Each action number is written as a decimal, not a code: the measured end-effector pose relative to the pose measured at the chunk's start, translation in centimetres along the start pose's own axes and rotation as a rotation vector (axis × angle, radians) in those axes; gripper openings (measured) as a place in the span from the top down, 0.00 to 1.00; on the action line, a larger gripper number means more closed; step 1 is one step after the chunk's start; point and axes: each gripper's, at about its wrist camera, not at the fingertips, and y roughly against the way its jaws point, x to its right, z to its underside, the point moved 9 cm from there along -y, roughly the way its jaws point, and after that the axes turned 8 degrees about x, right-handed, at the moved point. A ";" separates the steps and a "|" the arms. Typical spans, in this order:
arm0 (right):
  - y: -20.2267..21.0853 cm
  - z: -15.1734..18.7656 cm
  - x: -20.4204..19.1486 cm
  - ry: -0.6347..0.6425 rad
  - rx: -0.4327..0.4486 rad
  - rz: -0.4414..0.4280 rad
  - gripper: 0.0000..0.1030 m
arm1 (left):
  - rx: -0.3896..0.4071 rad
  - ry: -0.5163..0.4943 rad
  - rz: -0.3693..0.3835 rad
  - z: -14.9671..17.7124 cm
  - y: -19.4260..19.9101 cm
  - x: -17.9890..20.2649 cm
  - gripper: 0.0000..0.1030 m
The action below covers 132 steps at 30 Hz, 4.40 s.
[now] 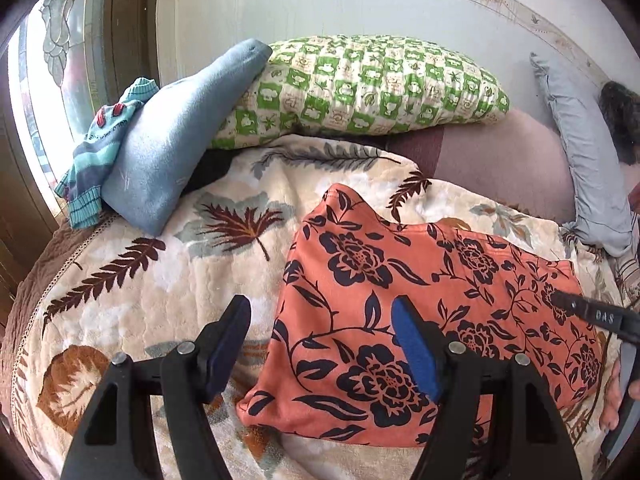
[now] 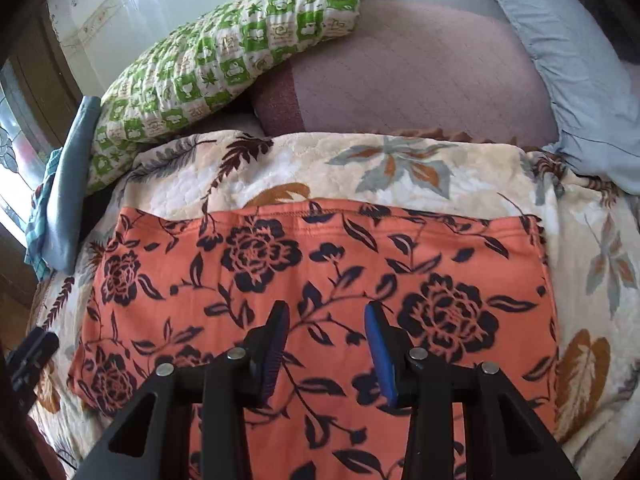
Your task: Fold small clothes
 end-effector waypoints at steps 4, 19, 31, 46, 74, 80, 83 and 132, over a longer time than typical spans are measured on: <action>1.3 3.4 2.6 0.026 -0.030 0.050 0.59 | 0.019 -0.003 -0.010 -0.4 0.2 0.0 0.29; 1.2 9.4 3.4 0.104 -0.109 0.112 0.58 | 0.007 -0.034 -0.029 0.1 -0.6 0.3 0.29; -1.8 0.0 8.2 -0.028 0.000 0.182 0.58 | -0.061 -0.072 -0.053 1.6 -3.0 0.5 0.29; -1.4 4.6 12.9 -0.071 -0.070 0.166 0.57 | -0.302 -0.097 -0.089 7.1 -6.8 -1.8 0.24; 7.3 8.1 3.9 -0.225 0.201 -0.181 0.50 | -0.273 0.158 -0.125 5.6 -3.3 -8.4 0.17; 3.3 8.3 -0.1 -0.230 0.127 -0.301 0.74 | -0.300 0.178 -0.104 7.0 -4.2 -7.6 0.17; -0.3 10.3 -0.6 -0.220 0.009 -0.301 0.77 | -0.290 0.180 -0.141 7.3 -3.5 -7.5 0.17; -0.4 10.3 0.1 -0.295 -0.072 -0.417 0.77 | -0.308 0.814 0.207 10.9 -0.3 -1.8 0.27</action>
